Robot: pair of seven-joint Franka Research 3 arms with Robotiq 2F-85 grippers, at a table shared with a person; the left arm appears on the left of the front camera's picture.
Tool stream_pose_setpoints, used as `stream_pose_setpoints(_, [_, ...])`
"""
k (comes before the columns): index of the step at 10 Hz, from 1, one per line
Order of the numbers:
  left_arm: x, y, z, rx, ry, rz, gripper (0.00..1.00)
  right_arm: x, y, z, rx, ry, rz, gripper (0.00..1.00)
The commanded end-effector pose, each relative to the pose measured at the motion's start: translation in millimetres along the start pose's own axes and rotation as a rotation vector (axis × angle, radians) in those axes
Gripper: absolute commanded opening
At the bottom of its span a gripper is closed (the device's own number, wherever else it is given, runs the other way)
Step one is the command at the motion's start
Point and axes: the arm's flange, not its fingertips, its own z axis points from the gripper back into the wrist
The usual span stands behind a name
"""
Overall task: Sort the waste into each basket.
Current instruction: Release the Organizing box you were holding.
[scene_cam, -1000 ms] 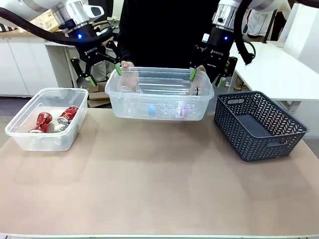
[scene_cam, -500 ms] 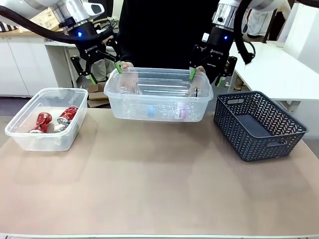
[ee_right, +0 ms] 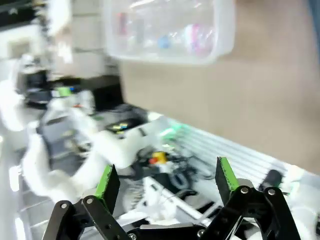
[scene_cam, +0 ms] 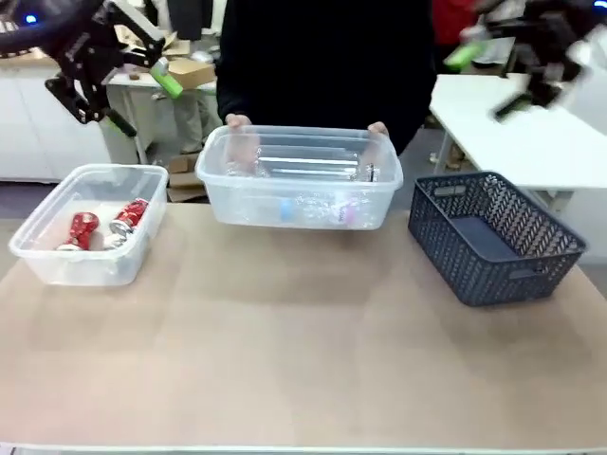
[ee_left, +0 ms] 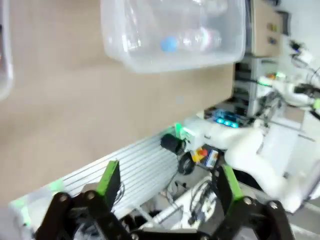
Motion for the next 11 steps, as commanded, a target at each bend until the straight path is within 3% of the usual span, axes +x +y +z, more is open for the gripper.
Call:
stream_pose_setpoints(1, [-49.7,49.1,-3.6,-0.146,-0.028,-0.007,1.0,-55.8,-58.3,-0.9,0.149,-0.044,-0.04,1.0])
stream_pose_setpoints(3, [-77.6,65.5,-14.1,-0.127,-0.037,0.017,1.0,-94.8,-90.8,-4.9,0.203,-0.109,-0.057,1.0])
stream_pose_setpoints(4, [-59.8,47.0,0.1,-0.12,-0.03,-0.01,1.0,-95.4,-96.9,-11.1,0.156,-0.167,-0.127,1.0])
stream_pose_setpoints(5, [-59.8,47.0,0.1,-0.12,-0.03,-0.01,1.0,-85.9,-82.3,5.8,0.18,-0.064,-0.071,1.0])
stream_pose_setpoints(9, [-63.0,48.9,-1.6,-0.097,-0.036,-0.011,1.0,-94.2,-88.7,1.7,0.16,-0.079,-0.105,1.0])
stream_pose_setpoints(10, [-56.0,60.1,-2.8,-0.338,0.112,-0.039,1.0,-86.8,-92.5,3.0,0.388,0.061,-0.09,1.0])
stream_pose_setpoints(11, [-63.9,84.2,11.1,-0.53,0.123,-0.041,1.0,-93.5,-105.4,18.5,0.581,0.063,-0.213,1.0])
